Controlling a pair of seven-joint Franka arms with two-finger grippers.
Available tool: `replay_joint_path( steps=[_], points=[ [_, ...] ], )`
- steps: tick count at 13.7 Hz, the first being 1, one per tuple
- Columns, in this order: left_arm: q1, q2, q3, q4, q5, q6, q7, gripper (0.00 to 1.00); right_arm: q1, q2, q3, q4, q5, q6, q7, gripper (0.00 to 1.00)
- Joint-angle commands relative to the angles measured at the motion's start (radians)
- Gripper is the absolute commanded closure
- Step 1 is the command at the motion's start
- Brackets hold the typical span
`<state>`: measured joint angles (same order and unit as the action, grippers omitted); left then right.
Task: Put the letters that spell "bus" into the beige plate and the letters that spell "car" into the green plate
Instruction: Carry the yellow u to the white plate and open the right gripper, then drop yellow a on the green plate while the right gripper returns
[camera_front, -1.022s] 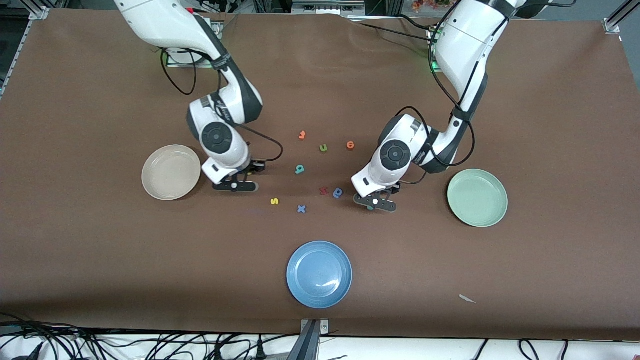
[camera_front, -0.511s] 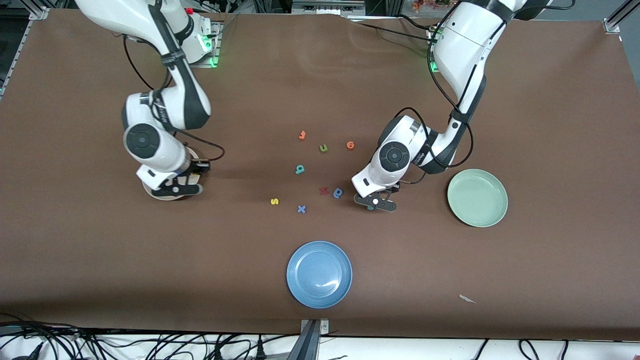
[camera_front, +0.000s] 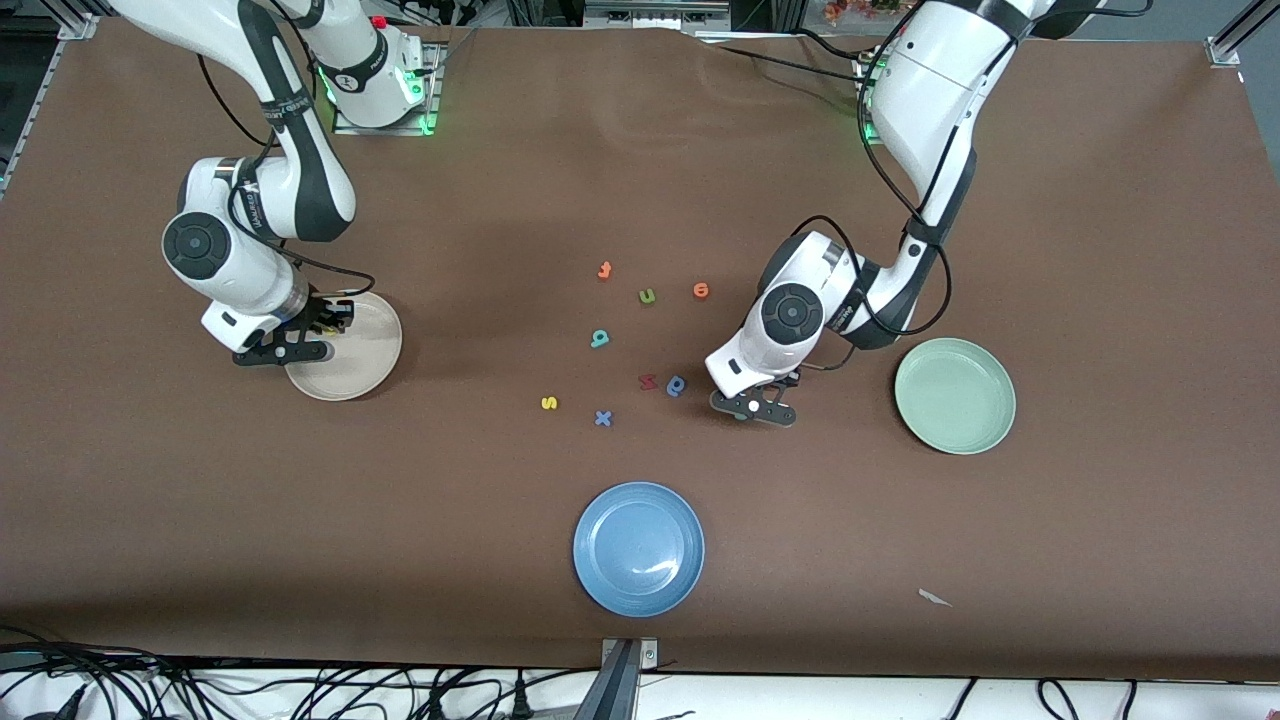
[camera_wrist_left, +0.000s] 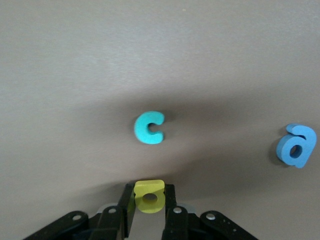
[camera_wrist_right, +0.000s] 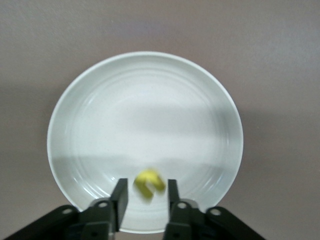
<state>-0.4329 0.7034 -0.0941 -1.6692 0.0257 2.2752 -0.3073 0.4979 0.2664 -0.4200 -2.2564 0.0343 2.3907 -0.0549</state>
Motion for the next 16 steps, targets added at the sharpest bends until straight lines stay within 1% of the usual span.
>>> replay_joint_path(
  steps=[1,2,4,5,6,8,10,11,12,13,14,16],
  points=[
    [0.055,-0.065,0.002,0.032,0.023,-0.150,0.033,1.00,0.008,-0.036,-0.011,-0.006,0.041,-0.025,-0.006,0.00],
    [0.072,-0.082,0.005,0.032,0.023,-0.186,0.053,1.00,0.010,-0.035,-0.008,0.012,0.058,-0.042,-0.006,0.00],
    [0.143,-0.091,0.004,0.032,0.030,-0.218,0.105,1.00,0.019,-0.017,0.006,0.069,0.102,-0.067,0.019,0.00],
    [0.193,-0.091,0.004,0.031,0.030,-0.230,0.158,1.00,0.025,0.003,0.029,0.107,0.136,-0.088,0.073,0.00],
    [0.245,-0.091,0.002,0.028,0.030,-0.230,0.241,1.00,0.033,0.028,0.067,0.154,0.151,-0.111,0.155,0.00],
    [0.325,-0.090,0.004,0.022,0.030,-0.232,0.376,1.00,0.036,0.075,0.140,0.233,0.151,-0.136,0.332,0.00],
    [0.390,-0.076,0.004,0.022,0.031,-0.227,0.463,1.00,0.039,0.123,0.211,0.299,0.151,-0.136,0.479,0.00],
    [0.408,-0.061,0.004,0.022,0.031,-0.223,0.487,1.00,0.045,0.151,0.231,0.332,0.151,-0.137,0.548,0.00],
    [0.410,-0.055,0.004,0.020,0.031,-0.220,0.488,0.88,0.057,0.177,0.248,0.363,0.151,-0.137,0.614,0.00],
    [0.408,-0.055,0.004,0.020,0.031,-0.220,0.481,0.43,0.073,0.203,0.260,0.394,0.151,-0.137,0.685,0.00],
    [0.408,-0.055,0.004,0.020,0.031,-0.221,0.487,0.00,0.094,0.232,0.264,0.425,0.151,-0.137,0.755,0.00],
    [0.399,-0.059,0.001,0.020,0.030,-0.229,0.475,0.00,0.137,0.279,0.264,0.481,0.151,-0.137,0.849,0.00]
  ],
)
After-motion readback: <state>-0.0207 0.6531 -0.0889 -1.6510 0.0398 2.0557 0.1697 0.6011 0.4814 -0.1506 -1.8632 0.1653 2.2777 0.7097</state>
